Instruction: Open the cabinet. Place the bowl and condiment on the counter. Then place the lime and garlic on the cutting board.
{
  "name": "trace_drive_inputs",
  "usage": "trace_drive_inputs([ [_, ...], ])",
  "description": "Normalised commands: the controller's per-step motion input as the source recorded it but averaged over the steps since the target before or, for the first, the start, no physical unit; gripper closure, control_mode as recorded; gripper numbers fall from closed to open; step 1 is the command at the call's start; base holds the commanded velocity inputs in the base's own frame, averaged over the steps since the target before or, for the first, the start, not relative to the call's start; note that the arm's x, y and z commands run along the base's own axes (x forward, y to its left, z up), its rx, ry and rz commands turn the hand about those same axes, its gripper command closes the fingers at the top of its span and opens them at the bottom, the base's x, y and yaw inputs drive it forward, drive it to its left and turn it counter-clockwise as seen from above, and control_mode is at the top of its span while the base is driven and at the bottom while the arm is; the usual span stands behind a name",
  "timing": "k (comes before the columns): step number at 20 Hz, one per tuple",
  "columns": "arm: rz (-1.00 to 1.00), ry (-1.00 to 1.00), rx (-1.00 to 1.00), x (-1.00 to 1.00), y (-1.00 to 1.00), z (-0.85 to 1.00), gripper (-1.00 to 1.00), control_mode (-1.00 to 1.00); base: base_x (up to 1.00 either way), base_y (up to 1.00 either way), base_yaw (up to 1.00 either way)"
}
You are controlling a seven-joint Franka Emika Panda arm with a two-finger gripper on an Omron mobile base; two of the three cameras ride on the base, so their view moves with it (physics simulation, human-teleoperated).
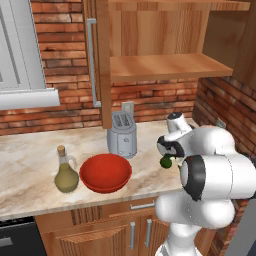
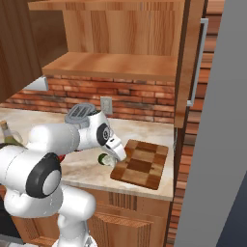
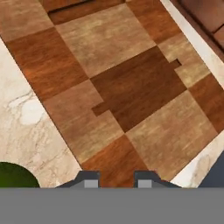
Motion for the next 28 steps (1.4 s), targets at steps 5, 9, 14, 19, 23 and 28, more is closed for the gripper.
trace_drive_inputs([
  [5,-0.08,0.00,0.01,0.48,-0.56,-0.01,1.00,-1.00,0.00,0.00,0.00],
  [9,-0.06,0.00,0.00,0.00,-0.53,-0.20,1.00,-1.00,0.00,0.00,0.00],
  [14,-0.05,0.00,0.00,-0.07,-0.55,-0.38,1.00,-1.00,0.00,0.00,0.00],
  [19,-0.05,0.00,0.00,0.00,-0.31,-0.23,-1.00,-1.00,0.00,0.00,0.00],
  [23,-0.07,-0.04,0.05,-0.09,0.00,0.54,-1.00,-1.00,0.00,0.00,0.00],
  [28,-0.07,0.00,0.10,-0.73,0.00,0.98,-1.00,-1.00,0.00,0.00,0.00],
])
